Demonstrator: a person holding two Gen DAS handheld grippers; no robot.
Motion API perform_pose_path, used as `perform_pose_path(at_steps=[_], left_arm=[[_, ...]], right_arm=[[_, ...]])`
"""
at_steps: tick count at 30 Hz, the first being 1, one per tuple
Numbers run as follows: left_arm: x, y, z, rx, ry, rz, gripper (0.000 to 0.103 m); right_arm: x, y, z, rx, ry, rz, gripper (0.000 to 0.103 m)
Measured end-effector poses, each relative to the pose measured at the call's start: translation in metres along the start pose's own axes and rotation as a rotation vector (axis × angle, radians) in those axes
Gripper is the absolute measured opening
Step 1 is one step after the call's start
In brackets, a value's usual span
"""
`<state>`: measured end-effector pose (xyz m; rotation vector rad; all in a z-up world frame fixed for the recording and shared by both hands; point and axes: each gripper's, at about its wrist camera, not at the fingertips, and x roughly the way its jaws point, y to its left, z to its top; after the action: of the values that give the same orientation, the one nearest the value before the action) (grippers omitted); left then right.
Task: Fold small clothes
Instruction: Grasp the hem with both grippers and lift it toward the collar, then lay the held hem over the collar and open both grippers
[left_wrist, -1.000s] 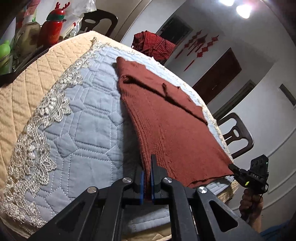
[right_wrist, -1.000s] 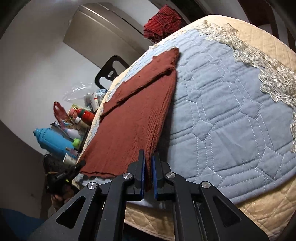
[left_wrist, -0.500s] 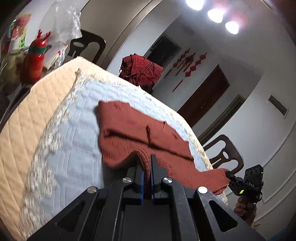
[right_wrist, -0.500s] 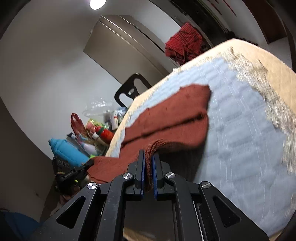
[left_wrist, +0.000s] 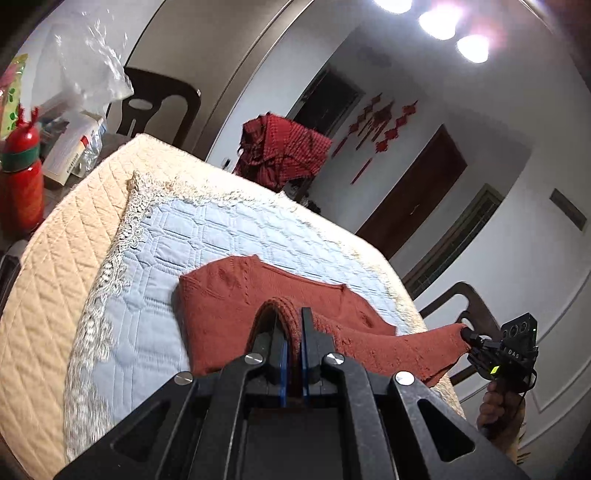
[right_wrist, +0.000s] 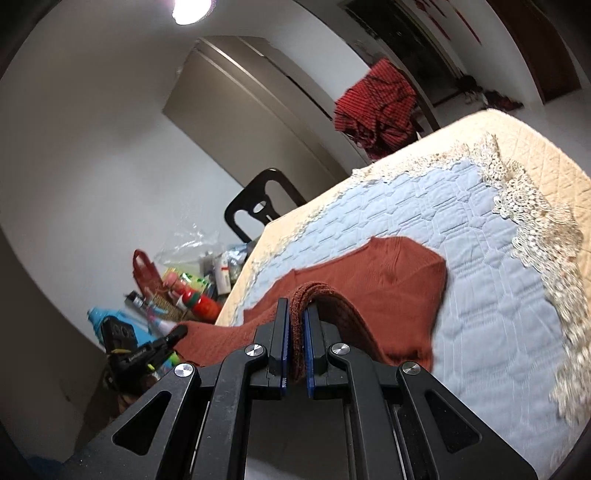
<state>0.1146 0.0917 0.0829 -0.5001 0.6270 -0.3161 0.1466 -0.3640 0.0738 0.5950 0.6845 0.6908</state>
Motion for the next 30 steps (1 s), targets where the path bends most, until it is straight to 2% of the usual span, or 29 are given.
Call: perform_pose_path(at_steps=[8, 14, 21, 24, 30], left_arm=[[0.062, 0.030, 0.025, -0.065, 0.085, 0.062, 0.006], [0.092, 0.040, 0.035, -0.084, 0.140, 0.083, 0.006], [0.132, 0.061, 0.033, -0.127, 0.240, 0.118, 0.007], [0.135, 0.068, 0.032, -0.155, 0.252, 0.100, 0.007], [0.140, 0.075, 0.041, -0.190, 0.253, 0.056, 0.010]], right_arm=[[0.061, -0.039, 0.031, 0.087, 0.069, -0.060, 0.006], [0.085, -0.059, 0.047, 0.137, 0.092, -0.077, 0.007], [0.119, -0.099, 0.050, 0.246, 0.166, -0.145, 0.009], [0.125, -0.113, 0.047, 0.292, 0.173, -0.140, 0.011], [0.122, -0.115, 0.060, 0.291, 0.115, -0.109, 0.019]])
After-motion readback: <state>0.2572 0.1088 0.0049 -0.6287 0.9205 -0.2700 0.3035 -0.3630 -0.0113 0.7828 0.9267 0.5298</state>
